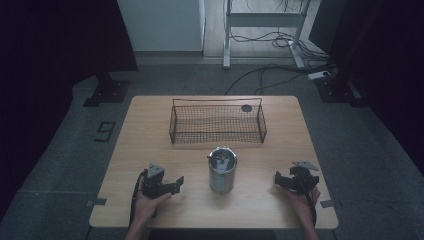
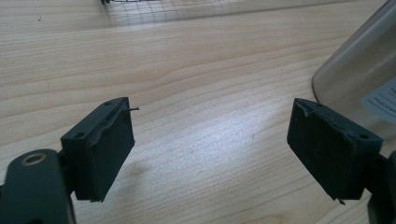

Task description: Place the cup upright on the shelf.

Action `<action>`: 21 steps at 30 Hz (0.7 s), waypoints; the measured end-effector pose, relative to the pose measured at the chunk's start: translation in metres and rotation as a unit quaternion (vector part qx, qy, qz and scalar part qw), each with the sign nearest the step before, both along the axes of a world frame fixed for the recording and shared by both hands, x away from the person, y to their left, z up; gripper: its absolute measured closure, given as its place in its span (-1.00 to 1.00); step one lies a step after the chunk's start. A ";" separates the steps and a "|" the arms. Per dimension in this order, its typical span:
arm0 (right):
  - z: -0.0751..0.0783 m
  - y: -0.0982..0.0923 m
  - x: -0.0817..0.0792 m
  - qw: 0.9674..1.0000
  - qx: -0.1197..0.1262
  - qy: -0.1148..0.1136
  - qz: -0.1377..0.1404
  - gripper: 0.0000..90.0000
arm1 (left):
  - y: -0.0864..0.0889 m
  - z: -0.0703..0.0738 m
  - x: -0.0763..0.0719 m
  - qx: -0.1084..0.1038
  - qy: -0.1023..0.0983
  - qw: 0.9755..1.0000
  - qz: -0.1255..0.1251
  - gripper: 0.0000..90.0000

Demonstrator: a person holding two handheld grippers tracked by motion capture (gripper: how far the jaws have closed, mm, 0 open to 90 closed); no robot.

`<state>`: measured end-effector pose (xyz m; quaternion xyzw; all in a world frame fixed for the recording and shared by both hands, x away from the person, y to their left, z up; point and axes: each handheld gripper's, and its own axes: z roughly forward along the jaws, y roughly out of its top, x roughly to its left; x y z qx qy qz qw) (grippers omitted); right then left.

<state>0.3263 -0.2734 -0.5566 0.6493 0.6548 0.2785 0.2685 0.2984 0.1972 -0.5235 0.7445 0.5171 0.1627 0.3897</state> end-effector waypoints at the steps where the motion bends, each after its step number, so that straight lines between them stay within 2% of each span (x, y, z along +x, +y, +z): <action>1: 0.000 0.000 0.000 1.000 0.000 0.000 0.002 -1.00 | 0.000 -0.001 0.000 0.004 0.002 1.000 -0.001 -0.67; 5: 0.000 -0.001 0.001 1.000 -0.001 0.000 0.006 -1.00 | -0.001 -0.005 0.000 0.010 0.004 1.000 -0.002 -0.67; 10: 0.000 -0.001 0.001 1.000 -0.001 0.000 0.006 -1.00 | -0.004 -0.004 -0.003 0.008 -0.004 1.000 -0.011 -0.68; 13: 0.000 -0.001 0.001 1.000 -0.001 0.000 0.006 -1.00 | -0.005 -0.004 -0.004 0.008 -0.010 1.000 -0.004 -0.68; 21: 0.000 -0.001 0.001 1.000 0.000 -0.002 0.012 -0.97 | -0.009 -0.006 0.003 0.025 -0.015 1.000 0.008 -0.67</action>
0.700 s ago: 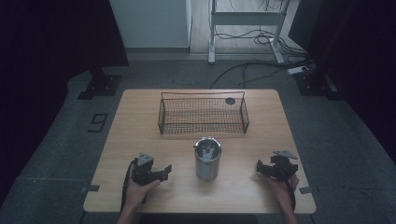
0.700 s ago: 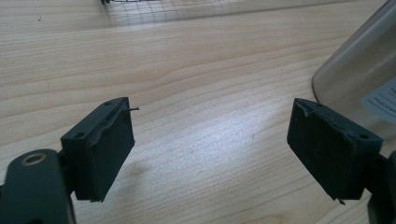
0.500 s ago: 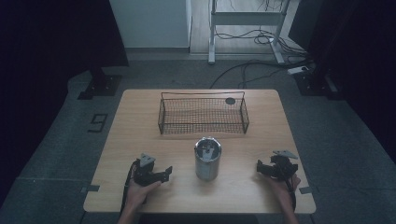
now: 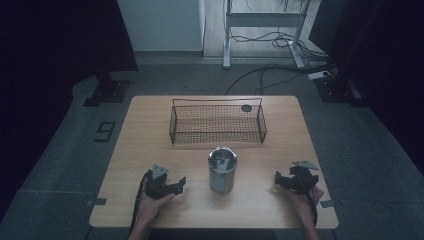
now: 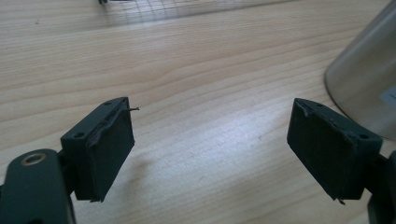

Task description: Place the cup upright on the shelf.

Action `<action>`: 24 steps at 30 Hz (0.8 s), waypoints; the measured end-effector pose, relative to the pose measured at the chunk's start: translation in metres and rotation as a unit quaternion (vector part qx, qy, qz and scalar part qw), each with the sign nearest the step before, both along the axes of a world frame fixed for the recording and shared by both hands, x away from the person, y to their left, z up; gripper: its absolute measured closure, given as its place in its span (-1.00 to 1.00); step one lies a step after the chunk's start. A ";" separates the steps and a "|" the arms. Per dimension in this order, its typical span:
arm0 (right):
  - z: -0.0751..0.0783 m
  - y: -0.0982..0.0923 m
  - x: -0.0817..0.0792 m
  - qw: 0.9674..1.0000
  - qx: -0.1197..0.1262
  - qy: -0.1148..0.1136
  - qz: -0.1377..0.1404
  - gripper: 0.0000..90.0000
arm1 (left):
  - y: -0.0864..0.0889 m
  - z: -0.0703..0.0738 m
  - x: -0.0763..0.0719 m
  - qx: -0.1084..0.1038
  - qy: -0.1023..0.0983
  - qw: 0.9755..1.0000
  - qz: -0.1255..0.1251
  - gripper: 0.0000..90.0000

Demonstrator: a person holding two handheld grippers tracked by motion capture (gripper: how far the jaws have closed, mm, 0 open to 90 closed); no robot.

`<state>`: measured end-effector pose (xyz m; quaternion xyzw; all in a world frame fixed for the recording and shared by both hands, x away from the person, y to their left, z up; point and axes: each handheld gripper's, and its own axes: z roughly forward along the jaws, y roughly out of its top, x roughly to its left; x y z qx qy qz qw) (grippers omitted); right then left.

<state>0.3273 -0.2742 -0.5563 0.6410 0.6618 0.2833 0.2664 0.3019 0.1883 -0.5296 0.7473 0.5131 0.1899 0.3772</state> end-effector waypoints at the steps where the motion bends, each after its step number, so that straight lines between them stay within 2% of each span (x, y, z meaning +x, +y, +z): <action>1: 0.000 0.000 0.000 1.000 -0.001 -0.002 0.002 -0.94 | -0.001 0.001 0.002 0.005 0.000 1.000 0.003 -0.67; 7: 0.000 0.000 -0.002 1.000 -0.002 -0.008 0.009 -0.86 | -0.004 0.004 0.006 0.004 -0.012 1.000 0.005 -0.67; 12: 0.001 0.000 -0.004 1.000 0.001 -0.009 0.011 -0.83 | -0.005 0.003 0.008 0.012 -0.012 1.000 0.007 -0.67; 13: 0.001 -0.001 -0.004 1.000 0.001 -0.009 0.013 -0.84 | -0.007 0.003 0.007 0.016 -0.013 1.000 -0.005 -0.67; 16: 0.001 -0.001 -0.004 1.000 0.001 -0.009 0.013 -0.83 | -0.007 0.004 0.005 0.016 -0.012 1.000 -0.015 -0.67; 17: 0.001 -0.001 -0.004 1.000 0.001 -0.009 0.013 -0.81 | -0.007 0.007 0.003 0.004 -0.015 1.000 -0.016 -0.67; 19: 0.001 -0.002 -0.004 1.000 0.000 -0.010 0.014 -0.81 | -0.007 0.009 0.003 0.004 -0.017 1.000 -0.018 -0.67; 21: 0.001 -0.002 -0.005 1.000 0.000 -0.010 0.013 -0.81 | -0.007 0.018 0.000 0.003 -0.033 0.999 -0.022 -0.67; 22: 0.001 -0.002 -0.005 1.000 0.000 -0.010 0.013 -0.81 | -0.007 0.018 0.000 0.003 -0.033 0.999 -0.022 -0.67; 24: 0.001 -0.002 -0.005 1.000 0.000 -0.012 0.011 -0.80 | -0.009 0.027 -0.004 -0.007 -0.044 0.999 -0.025 -0.68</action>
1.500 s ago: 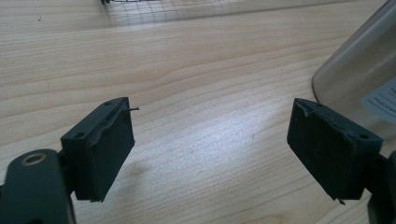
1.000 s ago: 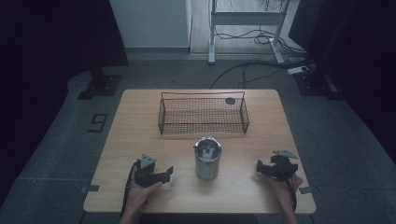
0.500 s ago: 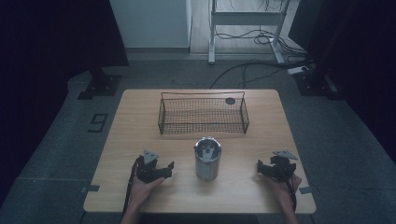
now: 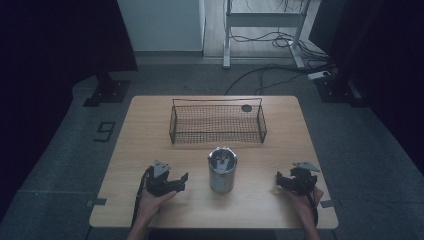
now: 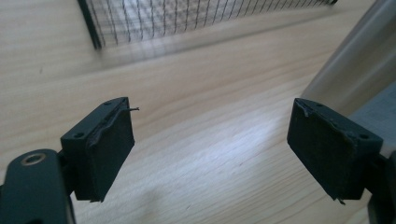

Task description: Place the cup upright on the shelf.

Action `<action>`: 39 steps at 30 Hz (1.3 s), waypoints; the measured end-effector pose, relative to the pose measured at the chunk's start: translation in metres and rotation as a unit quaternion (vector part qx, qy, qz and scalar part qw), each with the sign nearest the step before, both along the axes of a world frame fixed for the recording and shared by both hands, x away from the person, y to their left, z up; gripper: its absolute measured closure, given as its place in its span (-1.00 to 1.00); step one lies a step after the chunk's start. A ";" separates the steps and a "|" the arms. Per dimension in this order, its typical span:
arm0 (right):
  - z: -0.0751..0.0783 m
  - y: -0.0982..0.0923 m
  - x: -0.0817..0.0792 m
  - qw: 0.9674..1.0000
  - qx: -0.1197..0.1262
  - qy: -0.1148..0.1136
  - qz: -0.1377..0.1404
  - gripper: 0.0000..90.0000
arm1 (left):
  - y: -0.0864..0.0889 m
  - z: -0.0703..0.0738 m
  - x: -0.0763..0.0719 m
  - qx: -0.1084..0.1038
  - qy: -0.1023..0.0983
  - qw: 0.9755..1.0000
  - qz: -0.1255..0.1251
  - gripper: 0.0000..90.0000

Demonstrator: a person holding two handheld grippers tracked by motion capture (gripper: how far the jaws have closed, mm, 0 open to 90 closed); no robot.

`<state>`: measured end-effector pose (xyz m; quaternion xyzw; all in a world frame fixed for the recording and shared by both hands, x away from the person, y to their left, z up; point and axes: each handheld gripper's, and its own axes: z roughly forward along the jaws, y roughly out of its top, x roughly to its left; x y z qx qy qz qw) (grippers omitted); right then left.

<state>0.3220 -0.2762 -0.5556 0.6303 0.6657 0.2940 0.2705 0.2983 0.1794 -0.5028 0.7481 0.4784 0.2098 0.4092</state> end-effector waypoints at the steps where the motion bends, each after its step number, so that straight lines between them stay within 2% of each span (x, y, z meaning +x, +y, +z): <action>1: 0.000 0.000 0.000 1.000 0.000 0.000 0.000 -0.79 | 0.000 0.000 0.000 0.000 0.000 1.000 0.000 -0.68; 4: 0.000 0.000 0.000 1.000 0.000 0.000 0.000 -0.80 | -0.003 0.009 -0.004 -0.014 -0.008 1.000 0.003 -0.68; 5: 0.000 0.000 0.000 1.000 0.001 0.000 -0.001 -0.79 | -0.007 0.015 -0.007 -0.020 -0.010 1.000 -0.004 -0.68; 8: 0.000 0.000 0.000 1.000 0.001 0.000 0.000 -0.80 | -0.011 0.021 -0.009 -0.016 -0.015 1.000 -0.015 -0.71; 11: 0.000 -0.001 0.000 1.000 0.001 0.000 0.001 -0.78 | -0.015 0.032 -0.011 -0.028 -0.023 0.999 -0.019 -0.71; 17: 0.000 -0.001 0.000 1.000 0.001 -0.001 0.001 -0.78 | -0.022 0.043 -0.011 -0.035 -0.025 0.998 -0.034 -0.72; 25: 0.000 -0.001 -0.001 1.000 0.001 -0.001 -0.002 -0.76 | -0.031 0.053 -0.013 -0.049 -0.029 0.997 -0.046 -0.72; 31: 0.000 -0.001 -0.001 1.000 0.000 -0.001 -0.003 -0.76 | -0.041 0.055 -0.015 -0.047 -0.030 0.997 -0.062 -0.74; 39: 0.000 -0.001 -0.001 1.000 0.001 -0.002 -0.003 -0.75 | -0.061 0.055 -0.014 -0.040 -0.022 0.995 -0.084 -0.76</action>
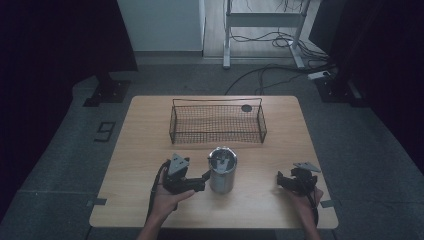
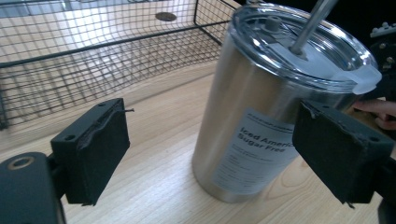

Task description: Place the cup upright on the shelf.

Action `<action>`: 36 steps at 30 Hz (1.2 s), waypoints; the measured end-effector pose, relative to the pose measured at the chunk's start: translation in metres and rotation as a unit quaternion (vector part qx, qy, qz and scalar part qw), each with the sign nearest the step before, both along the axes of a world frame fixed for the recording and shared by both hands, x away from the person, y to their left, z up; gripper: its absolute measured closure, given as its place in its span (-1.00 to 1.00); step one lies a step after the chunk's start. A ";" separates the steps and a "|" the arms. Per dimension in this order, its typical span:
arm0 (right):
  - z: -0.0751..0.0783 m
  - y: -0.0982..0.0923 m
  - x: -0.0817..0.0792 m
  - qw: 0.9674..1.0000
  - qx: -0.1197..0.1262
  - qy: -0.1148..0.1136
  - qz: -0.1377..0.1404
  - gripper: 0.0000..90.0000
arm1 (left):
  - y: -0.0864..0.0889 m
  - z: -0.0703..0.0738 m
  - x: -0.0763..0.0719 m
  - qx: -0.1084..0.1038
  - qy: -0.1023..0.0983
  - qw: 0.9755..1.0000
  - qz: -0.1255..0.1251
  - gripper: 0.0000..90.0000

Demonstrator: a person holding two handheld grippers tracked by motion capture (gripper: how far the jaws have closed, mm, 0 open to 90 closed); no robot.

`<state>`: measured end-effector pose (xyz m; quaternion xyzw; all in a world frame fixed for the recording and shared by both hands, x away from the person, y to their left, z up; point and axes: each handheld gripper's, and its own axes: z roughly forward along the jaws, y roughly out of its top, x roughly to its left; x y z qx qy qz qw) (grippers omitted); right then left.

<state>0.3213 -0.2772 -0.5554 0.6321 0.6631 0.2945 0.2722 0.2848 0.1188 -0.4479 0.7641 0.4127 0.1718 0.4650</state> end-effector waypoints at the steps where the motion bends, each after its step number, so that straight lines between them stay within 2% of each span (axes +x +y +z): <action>1: 0.000 0.000 0.000 1.000 0.000 0.000 0.000 -0.75 | 0.000 0.000 0.000 0.000 0.000 1.000 0.000 -0.78; 4: 0.000 0.000 0.000 1.000 0.000 0.000 0.000 -0.75 | -0.003 -0.001 0.002 0.000 0.007 1.000 -0.013 -0.88; 9: 0.000 0.000 0.000 1.000 0.000 0.000 -0.001 -0.74 | -0.005 0.000 -0.001 0.004 0.007 1.000 -0.017 -0.89; 10: 0.000 0.000 0.000 1.000 0.000 0.000 -0.001 -0.74 | -0.007 -0.001 -0.002 0.003 0.010 0.999 -0.031 -0.91; 12: 0.000 0.000 0.000 1.000 0.000 0.000 -0.001 -0.74 | -0.009 -0.001 -0.003 0.003 0.011 0.999 -0.041 -0.96; 25: 0.000 0.000 0.000 1.000 0.000 0.000 -0.001 -0.74 | -0.025 -0.002 0.003 0.007 0.019 0.999 -0.040 -1.00; 29: 0.000 0.000 0.000 1.000 0.000 -0.001 -0.001 -0.74 | -0.029 -0.004 0.006 0.007 0.014 0.998 -0.055 -1.00; 30: 0.000 0.000 0.000 1.000 0.000 0.000 -0.001 -0.74 | -0.031 -0.006 0.009 0.001 0.014 0.998 -0.063 -1.00; 36: 0.000 0.000 0.000 1.000 0.000 0.000 -0.001 -0.74 | -0.039 -0.008 0.012 0.002 0.010 0.998 -0.070 -1.00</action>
